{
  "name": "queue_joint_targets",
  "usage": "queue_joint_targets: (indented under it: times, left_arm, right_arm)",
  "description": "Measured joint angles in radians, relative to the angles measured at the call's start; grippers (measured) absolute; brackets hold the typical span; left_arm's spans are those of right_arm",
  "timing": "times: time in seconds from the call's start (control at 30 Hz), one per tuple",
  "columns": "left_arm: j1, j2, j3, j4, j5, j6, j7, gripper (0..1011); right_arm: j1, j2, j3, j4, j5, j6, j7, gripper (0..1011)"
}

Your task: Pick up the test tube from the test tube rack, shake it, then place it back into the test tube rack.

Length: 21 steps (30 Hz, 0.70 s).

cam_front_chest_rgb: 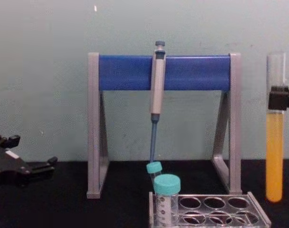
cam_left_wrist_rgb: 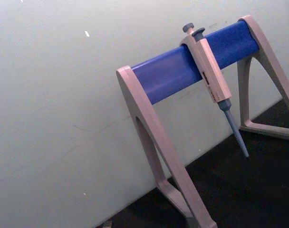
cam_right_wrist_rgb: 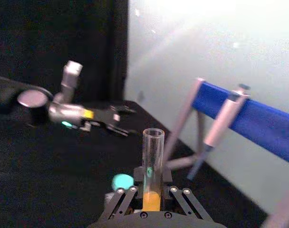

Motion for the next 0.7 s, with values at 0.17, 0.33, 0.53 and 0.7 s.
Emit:
queue_joint_targets:
  times: [0.17, 0.33, 0.53, 0.7]
  left_arm:
    - [0.0, 0.0, 0.0, 0.0, 0.0, 0.0, 0.0, 1001]
    - [0.0, 0.0, 0.0, 0.0, 0.0, 0.0, 0.0, 1002]
    - [0.0, 0.0, 0.0, 0.0, 0.0, 0.0, 0.0, 1002]
    - [0.0, 0.0, 0.0, 0.0, 0.0, 0.0, 0.0, 1001]
  right_arm:
    - [0.004, -0.011, -0.002, -0.002, -0.089, -0.033, -0.092, 221]
    - [0.014, -0.074, 0.002, 0.009, -0.149, -0.064, -0.173, 221]
    - [0.025, -0.14, 0.003, 0.022, -0.174, -0.084, -0.213, 221]
    - [0.031, -0.183, 0.001, 0.025, -0.15, -0.085, -0.188, 221]
